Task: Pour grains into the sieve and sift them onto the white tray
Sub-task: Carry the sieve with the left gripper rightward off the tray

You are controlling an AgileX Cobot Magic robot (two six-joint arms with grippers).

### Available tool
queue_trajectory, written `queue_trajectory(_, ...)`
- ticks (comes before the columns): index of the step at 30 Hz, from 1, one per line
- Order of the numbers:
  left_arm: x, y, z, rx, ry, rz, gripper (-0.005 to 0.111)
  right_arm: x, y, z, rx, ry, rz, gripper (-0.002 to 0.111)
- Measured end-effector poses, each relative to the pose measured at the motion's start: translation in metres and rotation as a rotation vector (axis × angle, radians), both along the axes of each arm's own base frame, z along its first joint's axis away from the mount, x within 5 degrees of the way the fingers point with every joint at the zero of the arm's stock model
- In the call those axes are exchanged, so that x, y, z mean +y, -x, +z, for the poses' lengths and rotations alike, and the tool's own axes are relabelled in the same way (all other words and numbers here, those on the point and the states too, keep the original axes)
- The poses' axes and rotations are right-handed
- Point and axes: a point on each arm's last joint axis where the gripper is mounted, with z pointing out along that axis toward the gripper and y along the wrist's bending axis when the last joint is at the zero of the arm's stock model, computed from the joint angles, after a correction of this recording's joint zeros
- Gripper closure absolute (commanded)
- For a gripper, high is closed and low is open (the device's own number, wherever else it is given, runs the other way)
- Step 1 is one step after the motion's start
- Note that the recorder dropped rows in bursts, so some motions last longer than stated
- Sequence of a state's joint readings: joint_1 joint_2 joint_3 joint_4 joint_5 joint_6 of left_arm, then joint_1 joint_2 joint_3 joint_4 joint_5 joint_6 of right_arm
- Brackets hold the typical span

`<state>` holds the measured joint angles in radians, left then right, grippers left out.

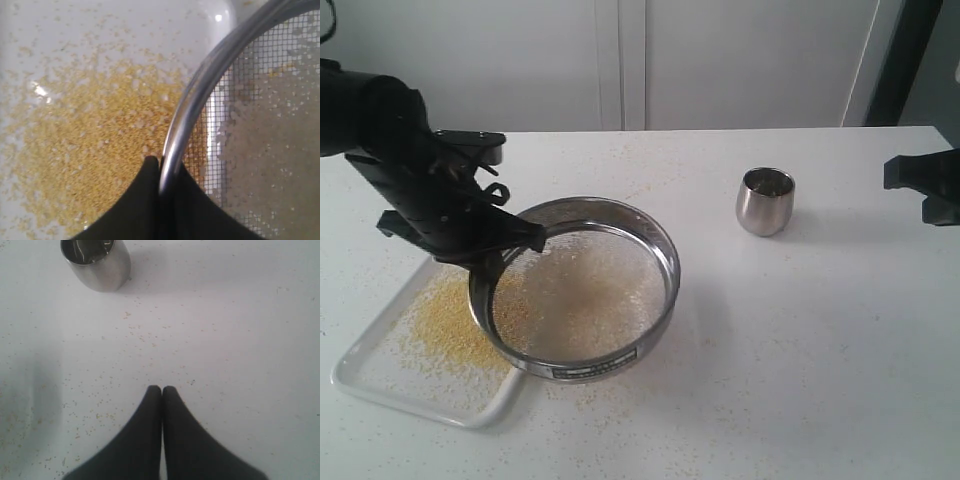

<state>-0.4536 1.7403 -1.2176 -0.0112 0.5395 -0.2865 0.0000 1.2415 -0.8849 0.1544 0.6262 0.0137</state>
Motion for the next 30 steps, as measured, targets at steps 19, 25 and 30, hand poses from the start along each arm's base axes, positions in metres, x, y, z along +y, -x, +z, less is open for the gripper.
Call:
queue_trajectory(19,-0.117,-0.002,-0.030,0.047,0.058,-0.191,0.107,0.000,0.000,0.000,0.000,-0.002,-0.003,0.108)
queue_trajectory(25,-0.143,0.001,-0.040,0.059,0.050,-0.242,0.107,0.000,0.000,0.000,0.001,-0.004,-0.005,0.108)
queue_trajectory(30,-0.159,-0.001,-0.044,0.063,0.049,-0.269,0.107,0.000,0.000,0.000,0.001,-0.004,-0.005,0.108)
